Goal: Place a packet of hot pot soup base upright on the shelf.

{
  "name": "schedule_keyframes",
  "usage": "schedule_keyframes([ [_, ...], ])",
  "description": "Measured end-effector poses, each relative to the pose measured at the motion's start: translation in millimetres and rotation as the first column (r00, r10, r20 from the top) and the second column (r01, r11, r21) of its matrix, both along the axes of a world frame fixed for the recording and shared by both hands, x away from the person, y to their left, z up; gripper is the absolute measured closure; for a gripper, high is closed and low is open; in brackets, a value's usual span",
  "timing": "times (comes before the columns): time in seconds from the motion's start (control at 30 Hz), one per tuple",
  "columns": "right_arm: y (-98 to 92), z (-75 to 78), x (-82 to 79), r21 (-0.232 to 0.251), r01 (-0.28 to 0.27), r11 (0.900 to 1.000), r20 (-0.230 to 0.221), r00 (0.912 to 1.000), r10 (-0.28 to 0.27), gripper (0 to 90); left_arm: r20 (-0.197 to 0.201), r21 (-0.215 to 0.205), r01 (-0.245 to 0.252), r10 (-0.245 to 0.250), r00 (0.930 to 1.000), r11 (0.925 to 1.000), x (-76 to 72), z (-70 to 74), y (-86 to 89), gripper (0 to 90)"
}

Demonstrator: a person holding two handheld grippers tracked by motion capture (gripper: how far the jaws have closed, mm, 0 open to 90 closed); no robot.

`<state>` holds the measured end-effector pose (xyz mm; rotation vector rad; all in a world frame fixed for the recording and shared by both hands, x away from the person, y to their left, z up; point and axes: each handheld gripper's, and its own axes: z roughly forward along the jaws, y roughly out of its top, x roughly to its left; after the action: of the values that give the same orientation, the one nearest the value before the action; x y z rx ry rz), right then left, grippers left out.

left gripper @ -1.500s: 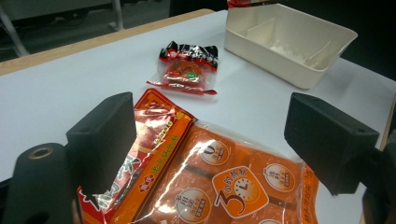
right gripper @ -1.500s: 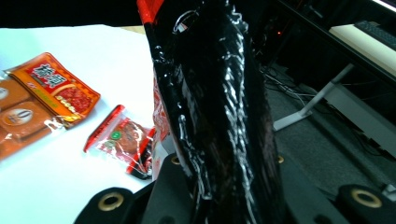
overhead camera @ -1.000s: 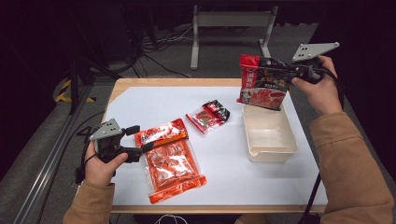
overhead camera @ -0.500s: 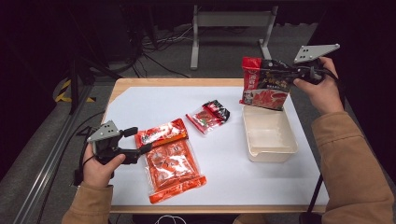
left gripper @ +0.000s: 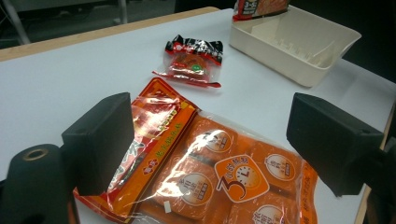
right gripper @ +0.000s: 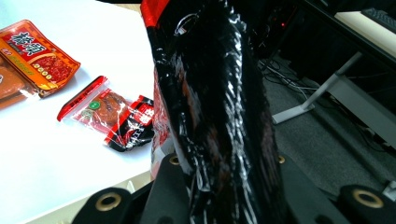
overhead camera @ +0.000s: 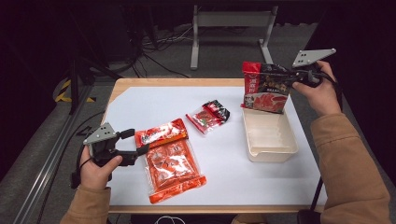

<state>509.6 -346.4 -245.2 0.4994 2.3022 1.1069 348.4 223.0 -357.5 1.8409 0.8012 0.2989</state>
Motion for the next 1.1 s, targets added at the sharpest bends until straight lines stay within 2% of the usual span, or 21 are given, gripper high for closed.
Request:
schedule_keyframes([
  [0.67, 0.6, -23.5, 7.7, -0.022, 0.017, 1.000, -0.042, 0.9990, -0.018, 80.5, 0.004, 0.002, 0.008, -0.008, 1.0000, 1.0000, 0.1, 0.0, -0.6, 16.0],
  [0.87, 0.9, -28.7, 8.9, -0.005, 0.021, 1.000, -0.051, 0.9985, -0.022, 80.1, -0.001, -0.002, 0.008, -0.008, 1.0000, 1.0000, -0.4, 0.0, -1.2, 15.9],
  [1.0, -0.1, -34.9, 10.3, 0.023, 0.031, 0.999, -0.065, 0.9974, -0.029, 79.8, 0.002, 0.001, 0.010, -0.010, 1.0000, 1.0000, -0.9, 0.3, -0.4, 15.9],
  [1.03, -0.5, -36.0, 10.1, 0.022, 0.035, 0.999, -0.070, 0.9970, -0.033, 79.5, 0.001, 0.000, 0.011, -0.011, 0.9999, 0.9999, -1.1, 0.5, -0.1, 15.9],
  [1.1, -0.9, -41.3, 10.9, -0.020, 0.047, 0.999, -0.093, 0.9945, -0.048, 79.2, -0.002, -0.004, 0.009, -0.009, 1.0000, 1.0000, -1.5, 0.6, 0.2, 16.0],
])
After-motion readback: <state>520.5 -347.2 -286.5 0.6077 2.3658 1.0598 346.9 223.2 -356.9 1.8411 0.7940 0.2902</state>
